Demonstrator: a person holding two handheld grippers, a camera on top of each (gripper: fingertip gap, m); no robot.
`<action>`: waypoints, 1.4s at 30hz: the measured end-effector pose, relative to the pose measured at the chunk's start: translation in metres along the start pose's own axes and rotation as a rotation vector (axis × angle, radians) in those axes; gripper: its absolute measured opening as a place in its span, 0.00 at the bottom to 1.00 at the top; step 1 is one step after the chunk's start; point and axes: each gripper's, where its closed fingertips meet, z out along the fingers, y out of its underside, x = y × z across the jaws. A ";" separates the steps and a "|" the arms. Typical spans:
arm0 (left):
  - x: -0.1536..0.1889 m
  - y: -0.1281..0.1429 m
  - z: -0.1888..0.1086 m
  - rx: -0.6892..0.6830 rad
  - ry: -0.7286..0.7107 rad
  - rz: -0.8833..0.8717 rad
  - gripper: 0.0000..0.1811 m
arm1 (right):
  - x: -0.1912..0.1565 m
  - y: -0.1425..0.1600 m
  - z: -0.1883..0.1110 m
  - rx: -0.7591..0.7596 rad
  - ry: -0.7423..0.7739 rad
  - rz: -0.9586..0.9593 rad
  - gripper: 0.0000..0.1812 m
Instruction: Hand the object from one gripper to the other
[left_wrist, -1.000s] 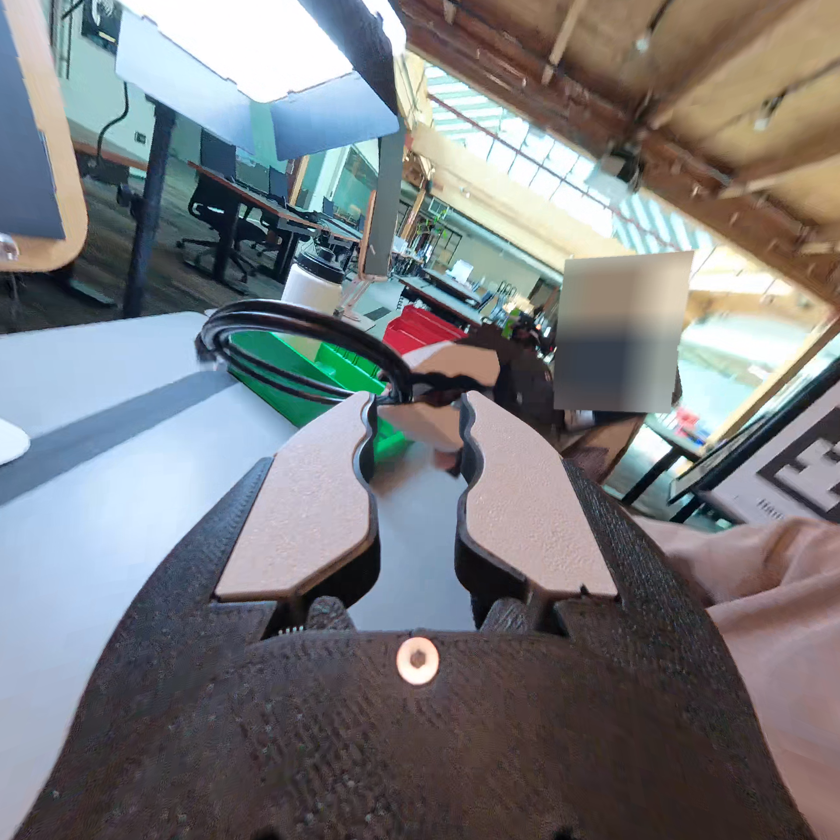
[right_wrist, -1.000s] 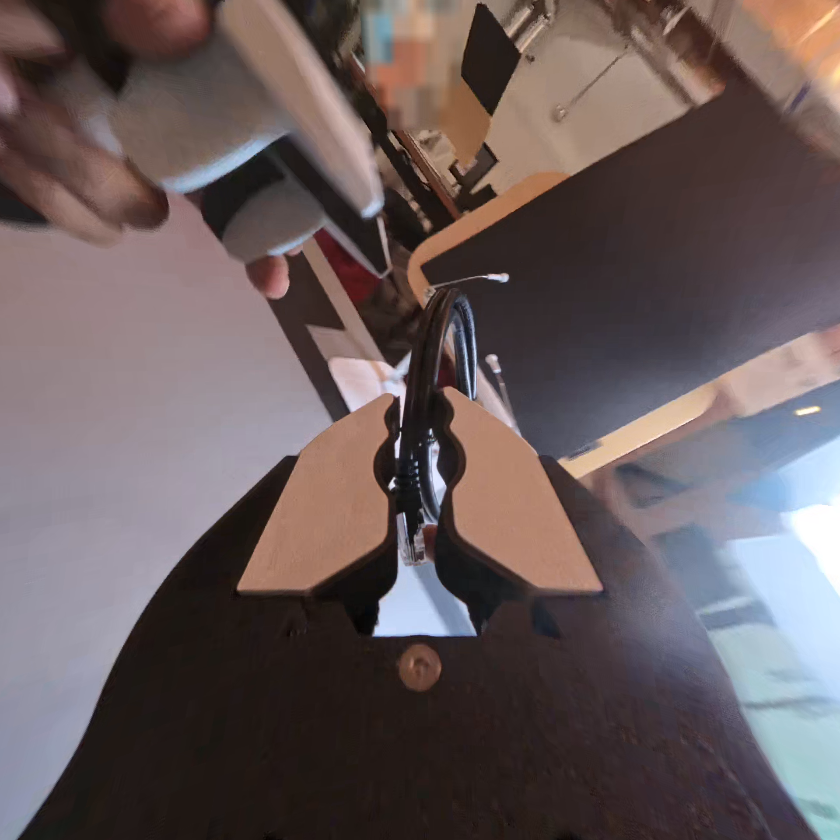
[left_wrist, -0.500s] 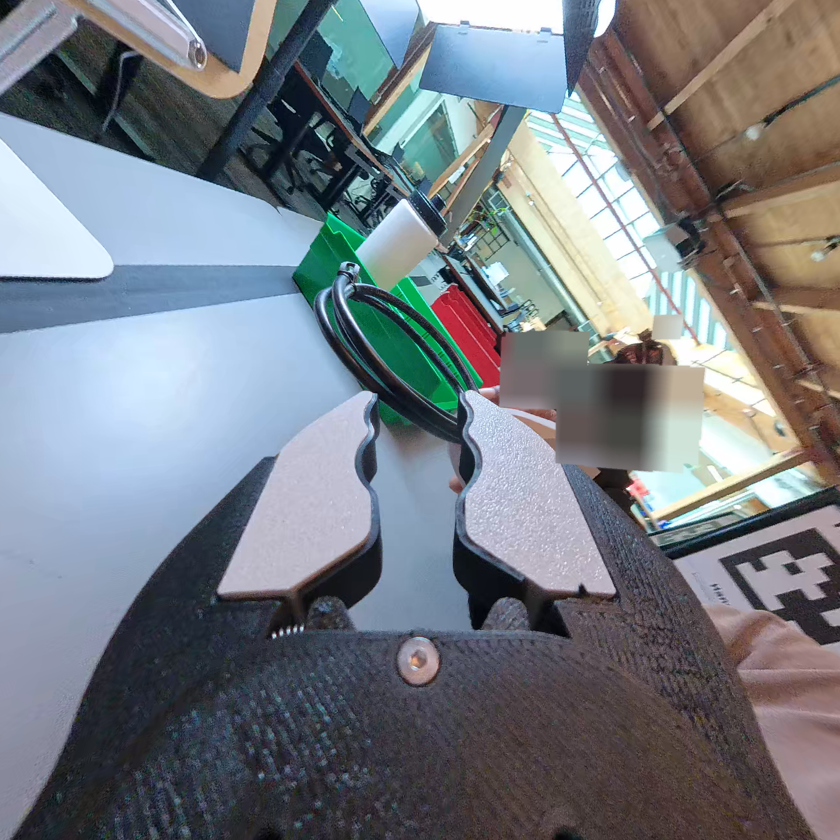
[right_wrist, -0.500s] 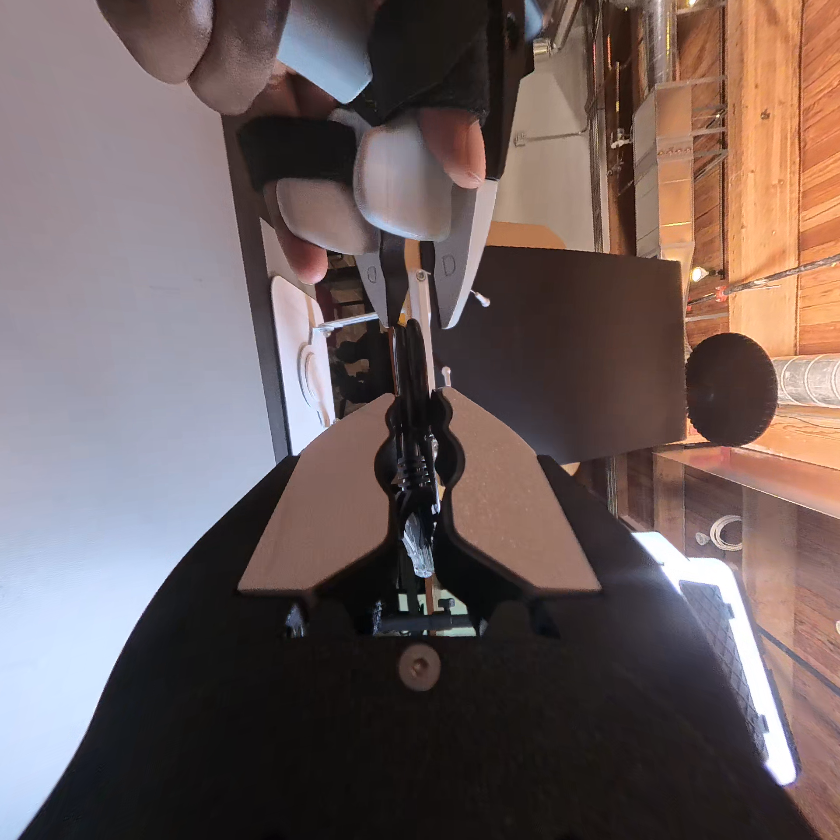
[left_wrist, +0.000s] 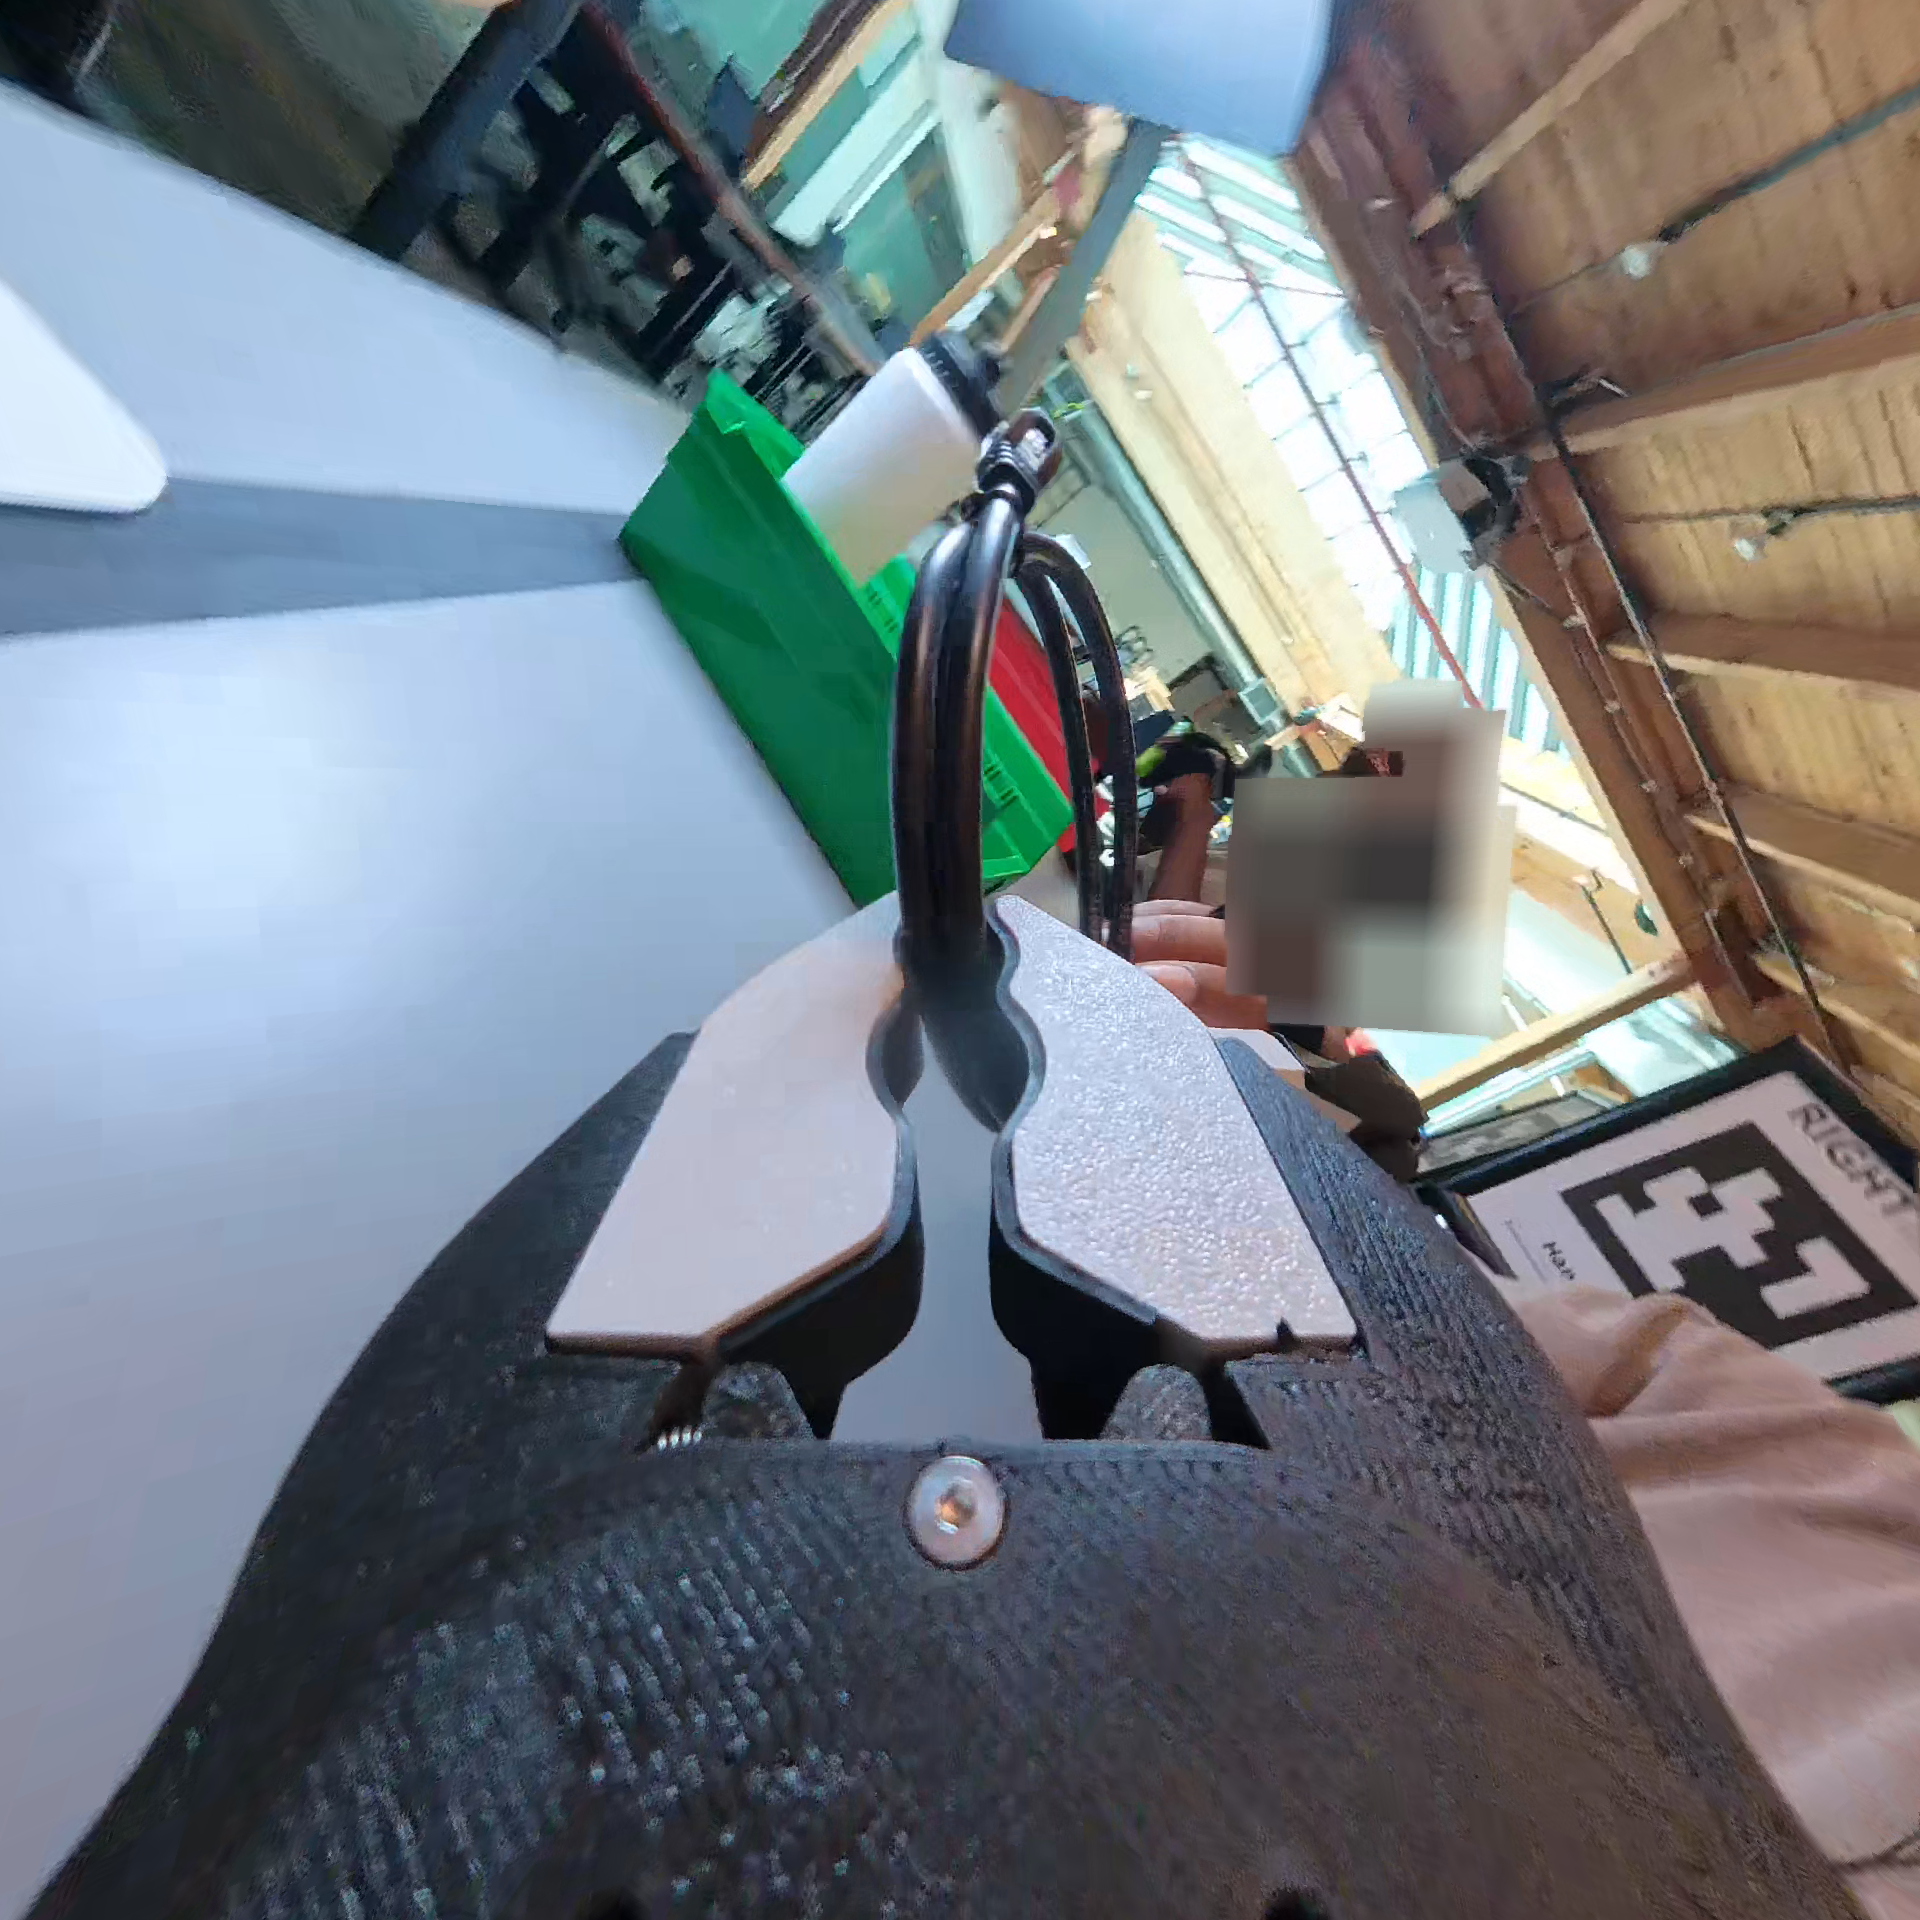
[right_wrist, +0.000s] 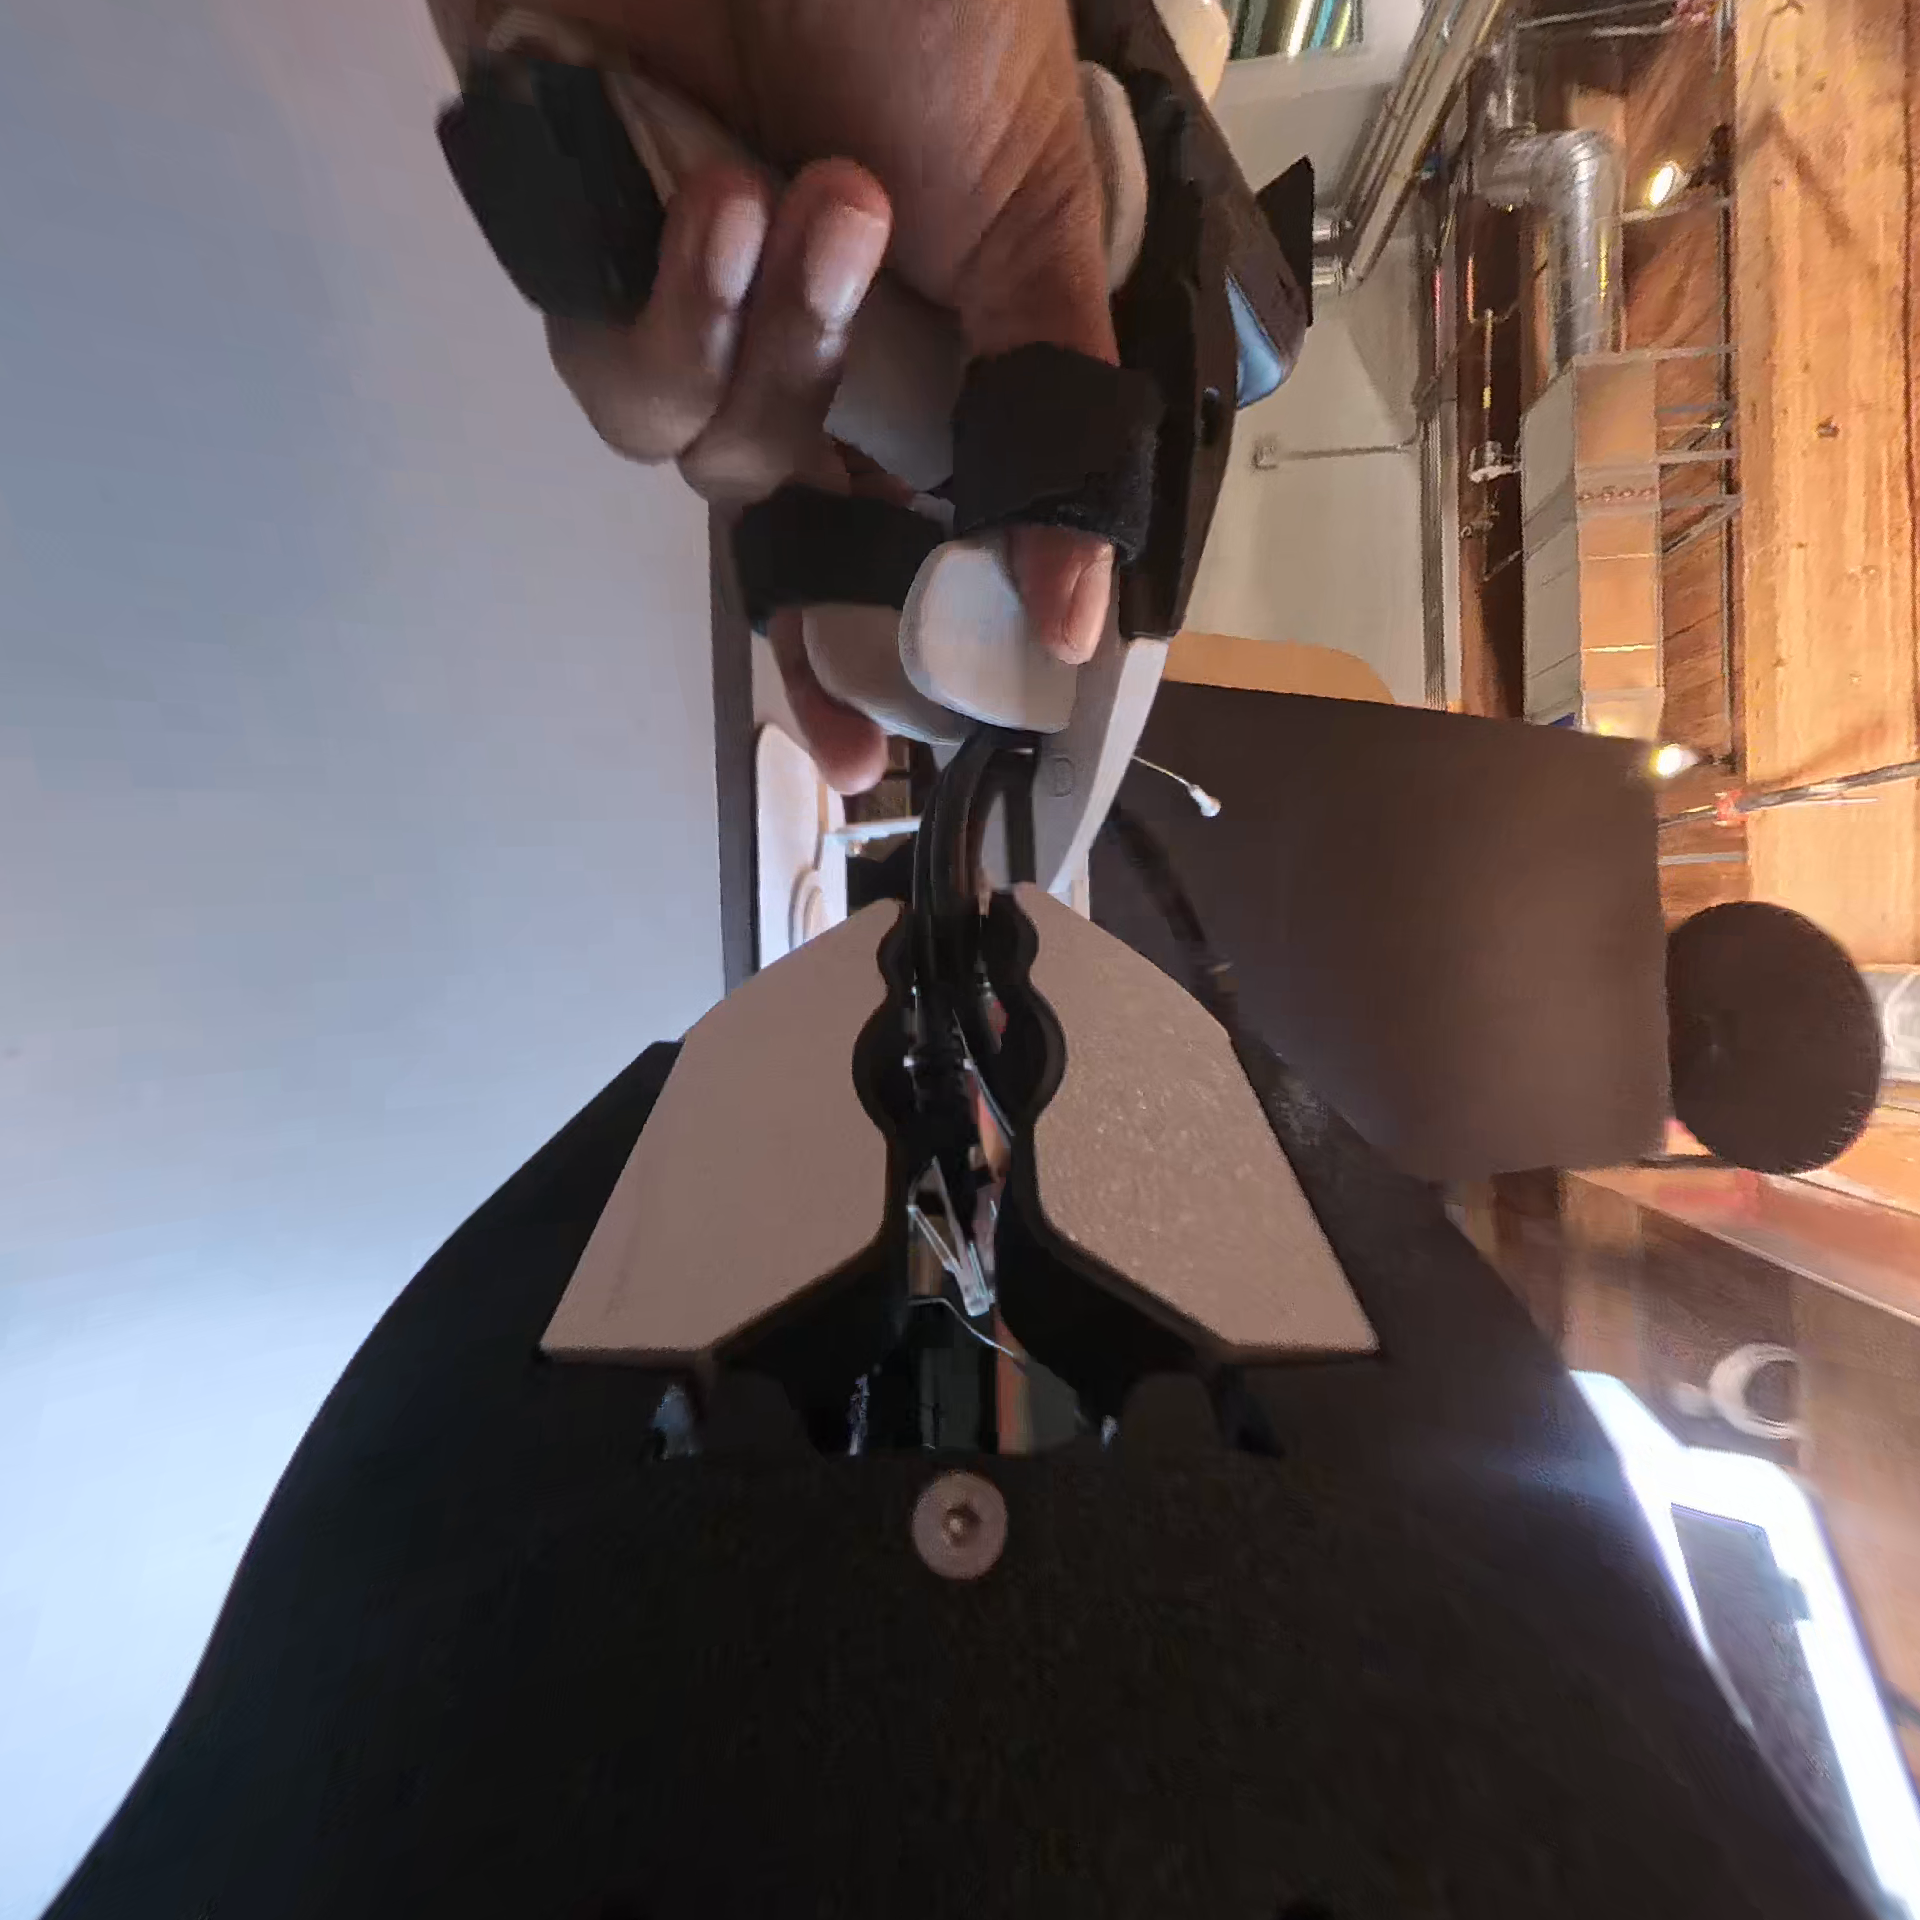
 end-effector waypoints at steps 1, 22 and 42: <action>0.007 -0.005 -0.003 0.010 0.017 0.053 0.04 | 0.004 -0.004 -0.003 0.014 -0.017 0.049 0.10; 0.070 0.015 -0.015 -0.128 0.107 0.826 0.03 | 0.108 0.012 -0.077 0.485 -0.582 1.478 0.17; 0.058 -0.010 -0.018 0.010 -0.033 0.823 0.08 | 0.103 0.023 -0.070 0.364 -0.438 1.258 0.01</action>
